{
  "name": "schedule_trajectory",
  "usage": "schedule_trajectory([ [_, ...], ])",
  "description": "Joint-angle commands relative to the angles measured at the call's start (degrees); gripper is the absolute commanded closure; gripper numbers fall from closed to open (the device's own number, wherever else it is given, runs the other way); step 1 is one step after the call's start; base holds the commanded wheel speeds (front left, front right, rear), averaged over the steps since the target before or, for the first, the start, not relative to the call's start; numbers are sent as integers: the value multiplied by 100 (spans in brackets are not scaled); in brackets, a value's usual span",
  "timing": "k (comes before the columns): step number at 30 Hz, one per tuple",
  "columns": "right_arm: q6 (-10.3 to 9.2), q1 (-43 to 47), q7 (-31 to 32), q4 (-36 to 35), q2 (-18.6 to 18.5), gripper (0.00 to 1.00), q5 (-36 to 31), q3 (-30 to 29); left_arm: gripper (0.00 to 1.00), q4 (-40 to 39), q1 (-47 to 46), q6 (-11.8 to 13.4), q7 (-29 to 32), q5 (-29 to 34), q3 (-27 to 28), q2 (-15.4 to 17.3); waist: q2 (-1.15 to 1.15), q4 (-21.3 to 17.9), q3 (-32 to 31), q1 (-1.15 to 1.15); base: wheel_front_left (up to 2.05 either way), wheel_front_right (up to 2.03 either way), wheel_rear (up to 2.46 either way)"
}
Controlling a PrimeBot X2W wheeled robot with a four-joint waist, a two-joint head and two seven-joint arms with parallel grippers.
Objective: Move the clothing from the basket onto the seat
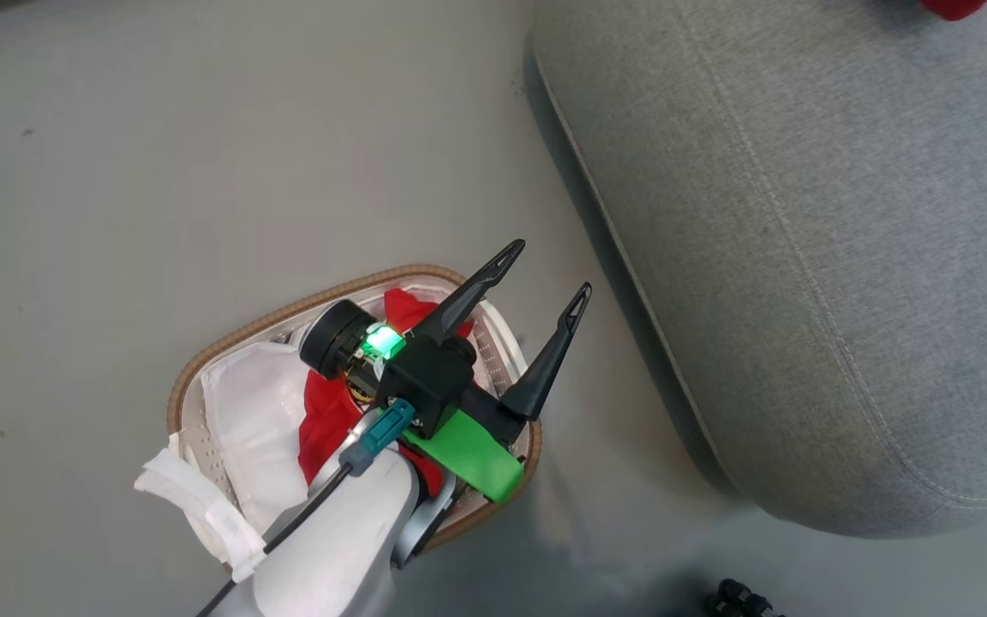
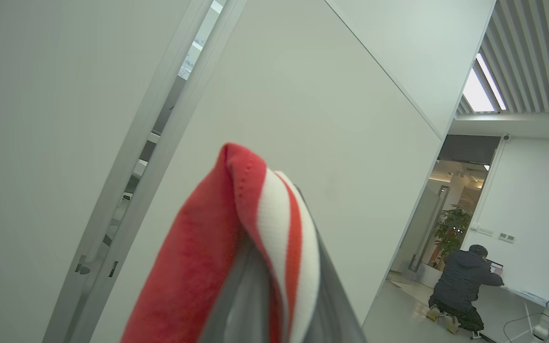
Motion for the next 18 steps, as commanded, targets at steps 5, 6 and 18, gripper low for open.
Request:
schedule_trajectory([
  [5, -8, 170, -10, 528, -25, 100, 162, -293, 0, -55, -240, 16, -4, 148, 31, -15, 0, 484, 757, -1, 0, 0, 0],
  [6, -8, 296, -7, 618, 46, 100, 146, -308, 0, -60, -258, 20, -3, 170, 42, -15, 0, 499, 827, -1, 0, 0, 0],
  [18, -8, 1416, -6, 1200, 808, 100, -128, -288, 0, -9, -387, 30, -3, 288, 132, -32, 0, 473, 1241, -1, 0, 0, 0],
])
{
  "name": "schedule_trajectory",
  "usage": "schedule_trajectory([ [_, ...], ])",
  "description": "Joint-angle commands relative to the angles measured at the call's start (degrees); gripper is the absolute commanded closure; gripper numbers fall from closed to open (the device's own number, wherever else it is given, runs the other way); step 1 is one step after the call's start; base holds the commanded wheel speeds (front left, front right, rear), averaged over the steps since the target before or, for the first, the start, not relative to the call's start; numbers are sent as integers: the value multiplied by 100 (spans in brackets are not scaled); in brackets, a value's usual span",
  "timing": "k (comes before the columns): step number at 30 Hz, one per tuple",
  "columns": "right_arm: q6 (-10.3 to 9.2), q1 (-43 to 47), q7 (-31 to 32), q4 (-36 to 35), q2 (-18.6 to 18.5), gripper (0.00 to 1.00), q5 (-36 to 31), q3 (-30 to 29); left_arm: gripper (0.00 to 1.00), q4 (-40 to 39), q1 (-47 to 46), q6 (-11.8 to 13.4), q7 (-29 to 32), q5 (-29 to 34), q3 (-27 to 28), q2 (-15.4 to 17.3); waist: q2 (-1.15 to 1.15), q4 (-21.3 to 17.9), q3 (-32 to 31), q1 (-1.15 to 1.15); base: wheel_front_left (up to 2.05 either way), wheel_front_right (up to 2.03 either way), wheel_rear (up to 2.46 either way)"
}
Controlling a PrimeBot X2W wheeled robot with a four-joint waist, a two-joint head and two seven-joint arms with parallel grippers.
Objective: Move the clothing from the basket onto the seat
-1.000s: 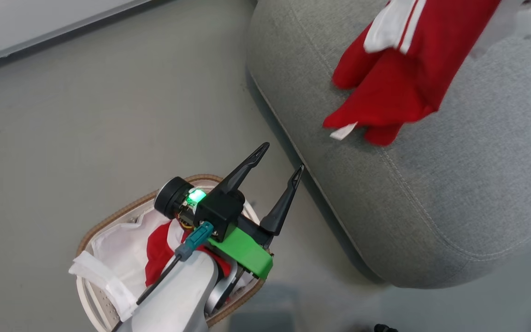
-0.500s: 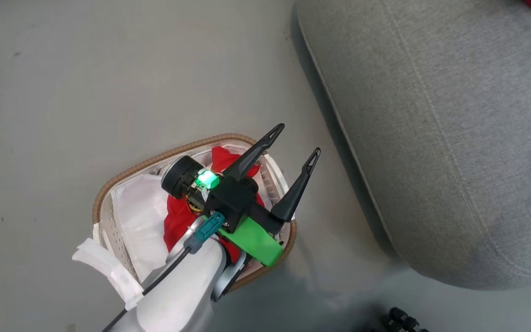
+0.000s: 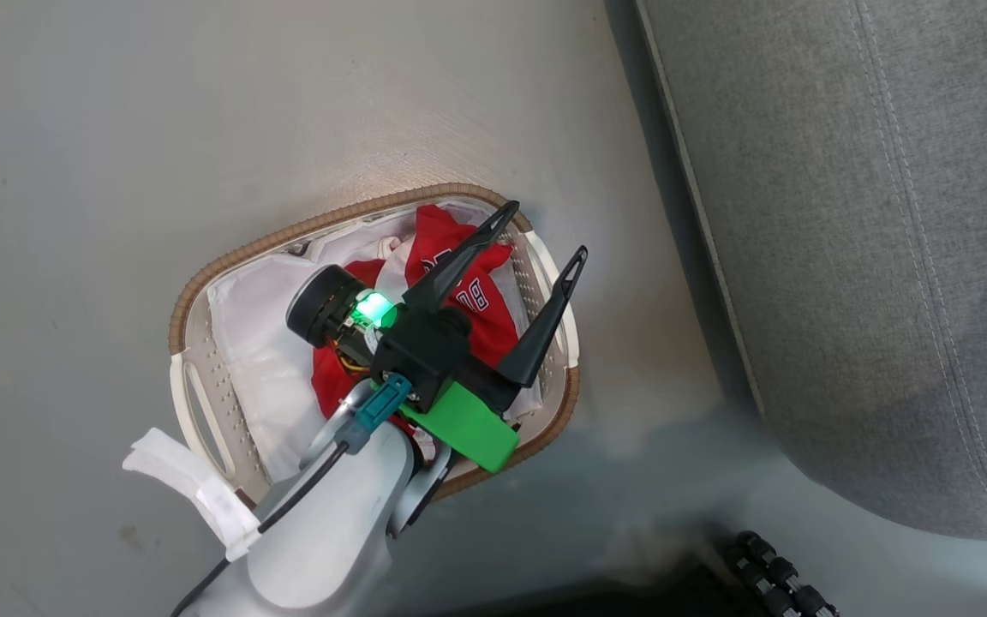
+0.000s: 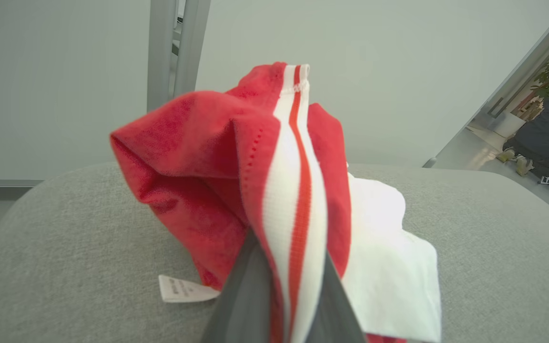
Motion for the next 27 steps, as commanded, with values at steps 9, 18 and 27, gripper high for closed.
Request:
schedule_trajectory([
  [9, -8, 802, -3, -535, 265, 0, -151, -57, 0, 45, -16, 15, -3, -53, 206, -19, 0, -71, -146, -1, 0, 0, 0],
  [18, -8, 1646, -2, -1144, 454, 0, -167, 148, 0, 42, 209, 6, -3, -119, 469, -72, 0, -93, -686, -1, 0, 0, 0],
  [27, -8, 2078, -2, -1466, 540, 0, -171, 557, 0, 34, 553, -8, -3, -219, 834, -179, 0, 17, -1437, -1, 0, 0, 0],
])
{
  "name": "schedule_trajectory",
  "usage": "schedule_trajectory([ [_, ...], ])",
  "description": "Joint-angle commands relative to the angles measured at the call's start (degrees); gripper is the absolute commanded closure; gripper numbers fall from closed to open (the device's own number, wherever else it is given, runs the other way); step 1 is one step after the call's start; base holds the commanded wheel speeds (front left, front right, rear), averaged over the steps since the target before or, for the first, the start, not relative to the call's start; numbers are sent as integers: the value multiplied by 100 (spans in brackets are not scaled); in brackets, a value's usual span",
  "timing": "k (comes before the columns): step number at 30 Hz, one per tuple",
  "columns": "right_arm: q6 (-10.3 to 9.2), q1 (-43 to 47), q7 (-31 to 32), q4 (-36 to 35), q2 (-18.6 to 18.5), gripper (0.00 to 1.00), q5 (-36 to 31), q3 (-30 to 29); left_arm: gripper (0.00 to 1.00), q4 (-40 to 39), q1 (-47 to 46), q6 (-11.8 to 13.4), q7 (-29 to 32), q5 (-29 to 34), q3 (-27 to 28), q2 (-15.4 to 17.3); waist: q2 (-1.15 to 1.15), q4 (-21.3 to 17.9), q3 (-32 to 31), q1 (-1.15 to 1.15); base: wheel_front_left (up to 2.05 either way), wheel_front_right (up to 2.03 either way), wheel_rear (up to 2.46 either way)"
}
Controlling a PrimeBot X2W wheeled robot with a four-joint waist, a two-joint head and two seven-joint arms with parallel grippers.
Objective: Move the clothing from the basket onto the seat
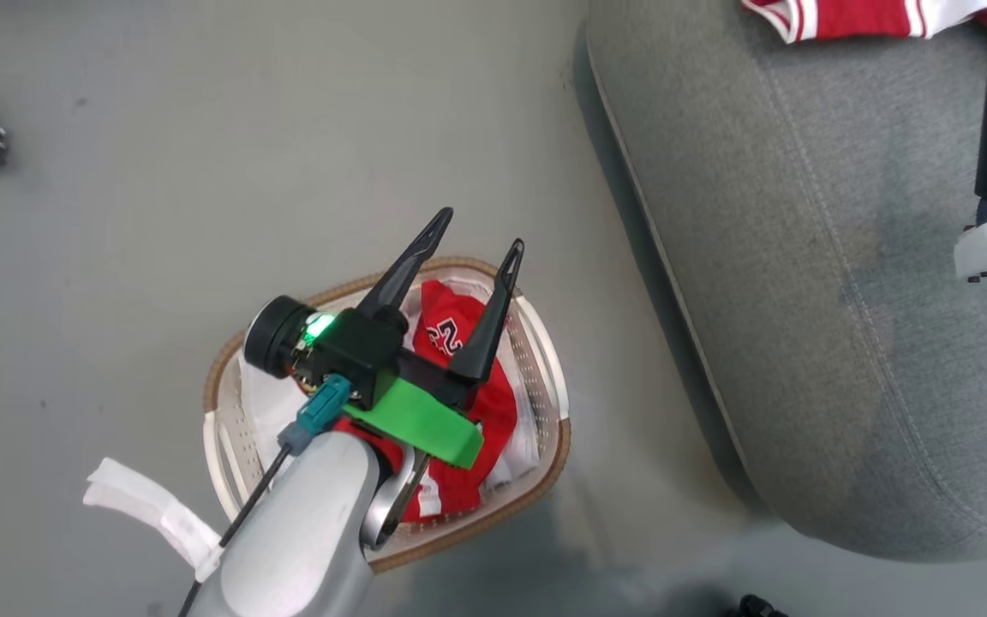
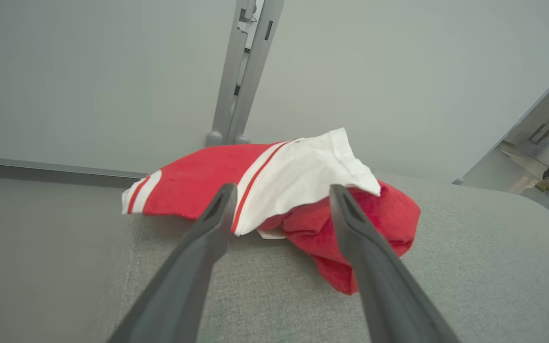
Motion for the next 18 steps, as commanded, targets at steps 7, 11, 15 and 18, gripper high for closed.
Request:
schedule_trajectory([
  [7, -8, 178, -3, -119, 146, 0, 31, 305, 0, -82, 413, -14, -3, -198, 400, -85, 0, 249, -923, 0, 0, 0, 0],
  [11, -8, 313, -2, -61, 234, 0, 41, 472, 0, -125, 629, -16, -4, -273, 599, -116, 0, 386, -1244, 0, 0, 0, 0],
  [15, -8, 489, -2, 14, 421, 0, 154, 599, 0, -182, 897, 40, -3, -408, 880, -122, 0, 501, -1516, 0, 0, 0, 0],
  [18, -8, 692, -2, 24, 681, 0, 253, 650, 0, -251, 1126, 142, -3, -534, 1098, -123, 0, 579, -1691, 0, 0, 0, 0],
])
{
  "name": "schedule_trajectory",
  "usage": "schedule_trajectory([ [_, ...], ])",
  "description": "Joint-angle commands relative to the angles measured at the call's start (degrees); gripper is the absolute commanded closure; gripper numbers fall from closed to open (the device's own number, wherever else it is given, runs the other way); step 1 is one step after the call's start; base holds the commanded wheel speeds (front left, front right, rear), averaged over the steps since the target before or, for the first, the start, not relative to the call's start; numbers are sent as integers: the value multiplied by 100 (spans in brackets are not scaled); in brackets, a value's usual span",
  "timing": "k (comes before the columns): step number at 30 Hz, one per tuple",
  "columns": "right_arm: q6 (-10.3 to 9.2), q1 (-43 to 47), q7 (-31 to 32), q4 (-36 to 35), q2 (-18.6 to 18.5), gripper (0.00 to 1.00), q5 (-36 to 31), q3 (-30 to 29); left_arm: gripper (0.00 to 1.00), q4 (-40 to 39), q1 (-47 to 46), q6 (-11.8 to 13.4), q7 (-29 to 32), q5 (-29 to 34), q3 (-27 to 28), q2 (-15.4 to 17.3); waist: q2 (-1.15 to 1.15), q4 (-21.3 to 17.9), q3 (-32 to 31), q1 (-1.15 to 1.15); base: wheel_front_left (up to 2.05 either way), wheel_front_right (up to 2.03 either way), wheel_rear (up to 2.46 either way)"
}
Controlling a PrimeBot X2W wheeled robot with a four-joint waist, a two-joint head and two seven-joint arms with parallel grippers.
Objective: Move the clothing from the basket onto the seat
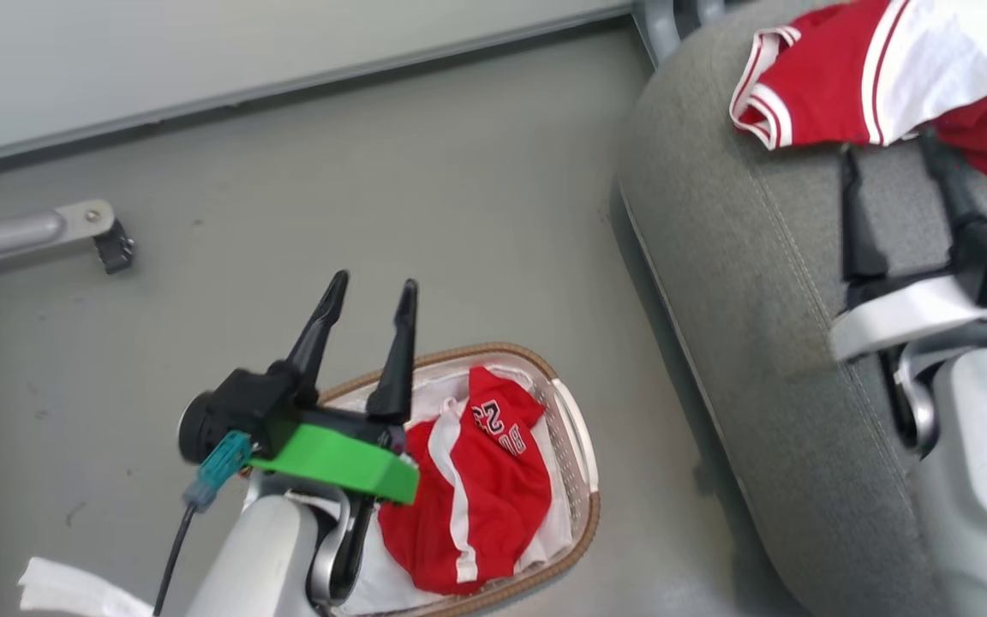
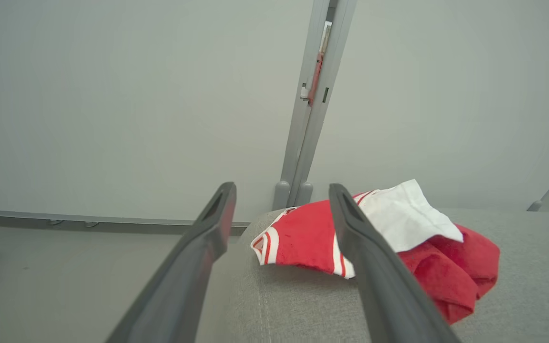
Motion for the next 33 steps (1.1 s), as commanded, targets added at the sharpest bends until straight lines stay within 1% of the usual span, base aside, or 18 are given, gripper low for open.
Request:
schedule_trajectory([
  [1, -8, 187, -3, 7, 101, 0, 42, 15, 0, -36, 164, 65, -3, -24, 100, 3, 0, 226, -328, 0, 0, 0, 0],
  [5, -8, 481, -3, 25, 370, 0, 118, 80, 0, -96, 499, 224, -3, 7, 398, 4, 0, 341, -499, 0, 0, 0, 0],
  [9, -8, 784, -3, -1, 553, 0, 158, 68, 0, -156, 820, 365, -3, -7, 712, 3, 0, 434, -685, 0, 0, 0, 0],
  [13, -8, 1099, -3, 10, 642, 0, 108, 142, 0, -193, 1230, 451, -3, -70, 1029, 2, 0, 463, -931, 0, 0, 0, 0],
  [16, -8, 1386, -3, -40, 663, 0, 101, 229, 0, -215, 1573, 459, -3, -5, 1218, 2, 0, 505, -1107, 0, 0, 0, 0],
  [24, -8, 1932, -4, -133, 667, 0, 325, 534, 0, -243, 1931, 489, -3, 44, 1336, 3, 0, 546, -1400, 0, 0, 0, 0],
  [33, -8, 2098, -3, -130, 665, 0, 346, 748, 0, -213, 2053, 530, -3, 15, 1383, 3, 0, 500, -1505, 0, 0, 0, 0],
])
